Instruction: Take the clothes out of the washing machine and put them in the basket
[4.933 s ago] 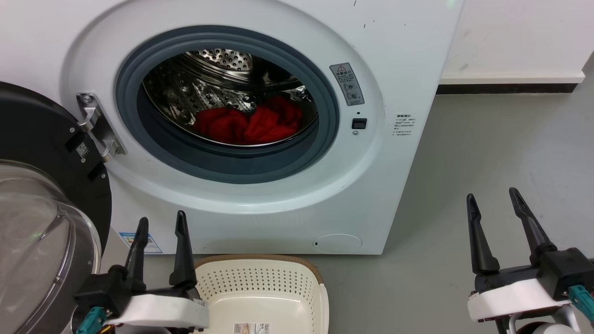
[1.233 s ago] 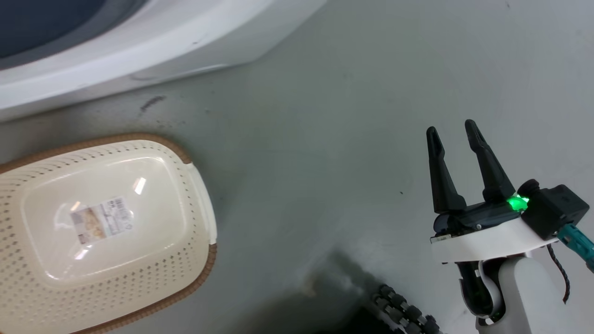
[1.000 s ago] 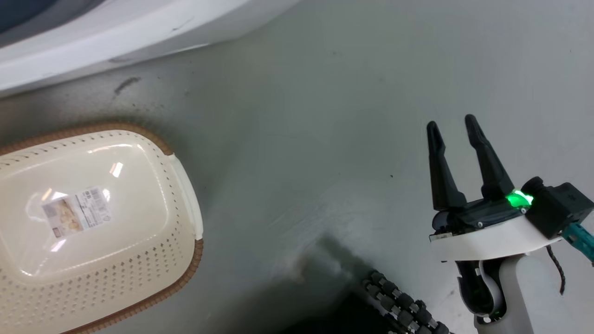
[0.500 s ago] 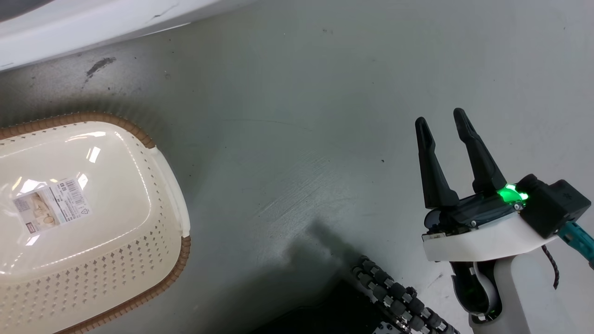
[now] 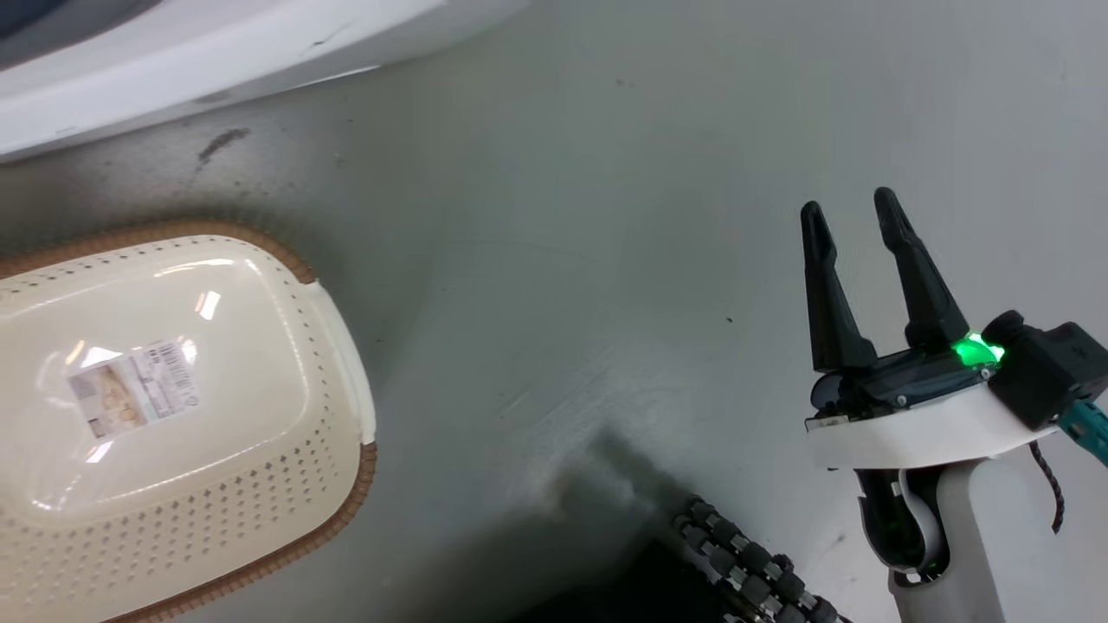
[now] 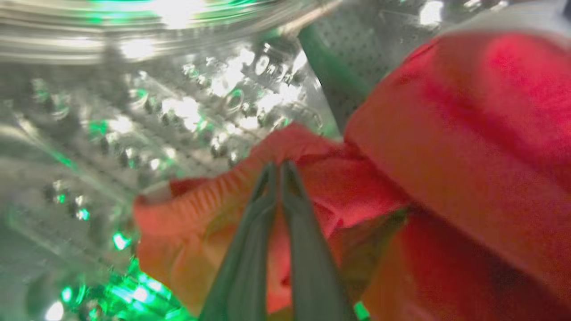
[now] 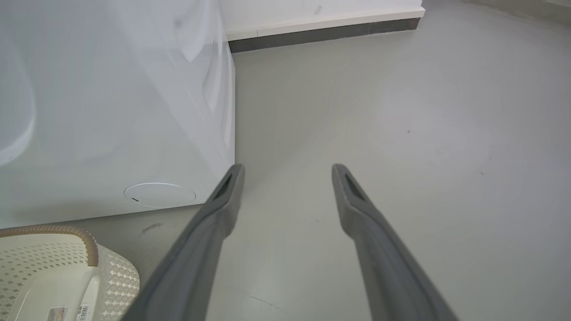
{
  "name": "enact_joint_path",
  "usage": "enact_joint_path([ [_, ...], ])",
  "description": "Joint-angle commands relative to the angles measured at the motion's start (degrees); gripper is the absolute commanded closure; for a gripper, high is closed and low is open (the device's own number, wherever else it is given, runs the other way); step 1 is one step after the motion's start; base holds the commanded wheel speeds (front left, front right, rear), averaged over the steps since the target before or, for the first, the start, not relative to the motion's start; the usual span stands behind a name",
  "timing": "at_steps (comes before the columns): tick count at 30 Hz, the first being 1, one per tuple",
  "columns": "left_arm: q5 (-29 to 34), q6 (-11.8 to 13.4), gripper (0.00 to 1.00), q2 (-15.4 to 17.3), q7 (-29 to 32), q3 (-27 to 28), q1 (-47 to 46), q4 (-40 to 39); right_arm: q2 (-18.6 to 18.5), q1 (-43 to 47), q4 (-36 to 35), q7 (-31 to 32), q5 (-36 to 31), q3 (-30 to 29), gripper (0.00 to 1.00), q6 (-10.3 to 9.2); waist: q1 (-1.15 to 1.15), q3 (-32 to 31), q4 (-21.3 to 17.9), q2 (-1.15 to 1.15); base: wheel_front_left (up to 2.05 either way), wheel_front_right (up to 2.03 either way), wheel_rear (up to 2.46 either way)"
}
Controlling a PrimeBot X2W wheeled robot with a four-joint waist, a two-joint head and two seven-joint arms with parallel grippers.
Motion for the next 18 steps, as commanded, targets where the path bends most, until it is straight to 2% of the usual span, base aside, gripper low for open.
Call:
enact_joint_path([
  [1,0.0,0.1,1.0,-1.1,-2.9,0.2,1.1,0.7,0.1,-1.1,0.3,-0.1,-1.0,-0.4,0.0,-0.04,0.0,-1.6,1.7,0.0,0.0,0.0,0.0],
  [5,0.3,0.5,1.0,-3.7,-12.6,0.2,3.5,3.4,0.1,-1.2,1.0,-0.1,-2.6,-1.8,0.0,-0.04,0.0,-4.7,3.7,0.0,0.0,0.0,0.0],
  [7,2.0,1.5,1.0,-4.8,-17.5,-0.9,5.1,4.4,0.1,-0.8,1.5,-0.1,-2.8,-2.4,0.0,-0.04,0.0,-6.5,4.8,0.0,0.0,0.0,0.0],
  [11,1.5,4.2,1.0,-8.2,-27.8,-0.6,10.5,7.3,0.1,0.0,2.3,-0.1,-4.9,-3.4,0.0,-0.05,0.0,-10.8,7.0,0.0,0.0,0.0,0.0],
  [18,-0.3,5.7,1.0,-13.9,-42.8,-0.2,20.9,10.6,0.1,1.9,3.4,-0.1,-8.0,-5.9,0.0,-0.04,0.0,-18.3,10.4,0.0,0.0,0.0,0.0],
])
